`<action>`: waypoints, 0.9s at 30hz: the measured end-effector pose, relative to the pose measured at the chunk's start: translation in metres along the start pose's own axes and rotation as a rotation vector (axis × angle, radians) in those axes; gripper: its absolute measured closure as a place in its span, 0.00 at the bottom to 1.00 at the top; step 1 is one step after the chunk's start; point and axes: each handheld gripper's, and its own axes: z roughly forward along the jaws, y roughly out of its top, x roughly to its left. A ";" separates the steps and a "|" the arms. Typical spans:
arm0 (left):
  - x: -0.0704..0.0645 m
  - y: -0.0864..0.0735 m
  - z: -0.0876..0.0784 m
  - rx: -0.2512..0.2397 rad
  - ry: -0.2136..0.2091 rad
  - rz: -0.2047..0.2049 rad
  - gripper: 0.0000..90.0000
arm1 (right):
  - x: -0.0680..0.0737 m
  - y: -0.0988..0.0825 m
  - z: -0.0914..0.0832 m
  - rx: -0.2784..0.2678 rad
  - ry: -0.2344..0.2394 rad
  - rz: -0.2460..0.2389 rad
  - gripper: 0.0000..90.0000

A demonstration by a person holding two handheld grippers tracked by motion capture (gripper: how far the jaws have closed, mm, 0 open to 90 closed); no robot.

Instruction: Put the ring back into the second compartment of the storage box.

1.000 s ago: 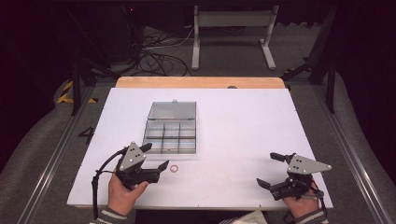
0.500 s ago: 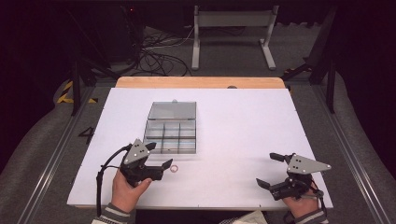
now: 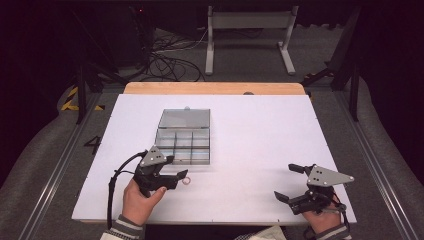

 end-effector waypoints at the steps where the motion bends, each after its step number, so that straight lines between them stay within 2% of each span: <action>1: 0.000 0.001 0.002 0.012 0.004 0.005 0.37 | 0.000 0.000 0.000 0.000 0.000 0.000 0.01; 6: -0.002 0.003 0.010 0.076 -0.004 0.012 0.43 | 0.000 0.000 0.000 0.000 0.003 0.000 0.01; 10: -0.003 0.005 0.016 0.117 0.006 0.023 0.44 | 0.000 0.000 0.000 0.001 0.003 -0.001 0.01; 13: -0.003 0.006 0.020 0.141 0.012 0.036 0.47 | 0.000 0.000 0.000 0.001 0.004 -0.002 0.01; 22: -0.001 0.006 0.030 0.210 0.008 0.024 0.52 | 0.000 0.000 0.001 0.003 0.008 -0.002 0.01; 27: 0.000 0.008 0.034 0.244 0.015 0.031 0.54 | 0.001 0.000 0.001 0.003 0.007 -0.005 0.01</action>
